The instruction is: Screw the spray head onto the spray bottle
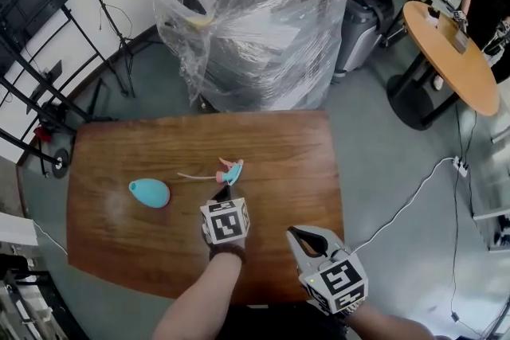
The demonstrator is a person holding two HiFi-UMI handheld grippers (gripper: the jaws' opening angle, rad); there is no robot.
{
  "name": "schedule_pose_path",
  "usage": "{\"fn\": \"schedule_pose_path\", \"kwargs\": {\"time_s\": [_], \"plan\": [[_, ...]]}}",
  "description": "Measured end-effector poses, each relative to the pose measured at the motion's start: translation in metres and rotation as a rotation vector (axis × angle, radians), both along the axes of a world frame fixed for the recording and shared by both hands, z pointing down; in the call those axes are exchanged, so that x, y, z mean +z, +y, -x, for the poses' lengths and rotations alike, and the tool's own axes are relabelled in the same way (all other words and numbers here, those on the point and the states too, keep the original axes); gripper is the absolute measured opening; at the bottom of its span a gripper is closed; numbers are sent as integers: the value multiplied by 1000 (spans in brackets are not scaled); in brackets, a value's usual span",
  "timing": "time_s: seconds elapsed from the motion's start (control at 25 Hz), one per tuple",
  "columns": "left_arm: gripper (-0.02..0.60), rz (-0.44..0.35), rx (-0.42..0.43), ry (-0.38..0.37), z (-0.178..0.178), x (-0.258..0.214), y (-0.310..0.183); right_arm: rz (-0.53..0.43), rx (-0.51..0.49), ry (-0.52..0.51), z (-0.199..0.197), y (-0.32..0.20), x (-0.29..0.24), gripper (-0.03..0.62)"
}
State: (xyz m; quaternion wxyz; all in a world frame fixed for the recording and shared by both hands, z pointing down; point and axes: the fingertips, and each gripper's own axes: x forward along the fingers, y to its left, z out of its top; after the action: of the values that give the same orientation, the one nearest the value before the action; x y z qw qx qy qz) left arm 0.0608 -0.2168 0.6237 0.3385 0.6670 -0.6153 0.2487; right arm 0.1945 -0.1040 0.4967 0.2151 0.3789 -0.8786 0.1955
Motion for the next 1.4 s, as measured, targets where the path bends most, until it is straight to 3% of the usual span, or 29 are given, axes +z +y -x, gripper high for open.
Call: {"fn": "schedule_pose_path", "kwargs": {"time_s": [0.48,0.76,0.84,0.96,1.16,1.28,1.4], "plan": [[20,-83,137,40,-11,-44,23,-95,-64,30,9,-6,-18,-9],[20,-130,331,145,-35,-94,55,-245,-251,183,28,-13,-41,-8],[20,-146,394,181,-39,-112,65,-305,-314,226,38,-12,-45,95],[20,-149,480,229,-39,-134,78,-467,-413,347,55,-7,-56,124],[20,-111,630,272,-27,-156,98,-825,-660,683,89,16,-63,171],[20,-80,693,342,-20,-172,110,-905,-766,844,110,20,-51,196],[20,-42,748,399,-11,-182,121,-946,-806,980,126,17,-45,207]]}}
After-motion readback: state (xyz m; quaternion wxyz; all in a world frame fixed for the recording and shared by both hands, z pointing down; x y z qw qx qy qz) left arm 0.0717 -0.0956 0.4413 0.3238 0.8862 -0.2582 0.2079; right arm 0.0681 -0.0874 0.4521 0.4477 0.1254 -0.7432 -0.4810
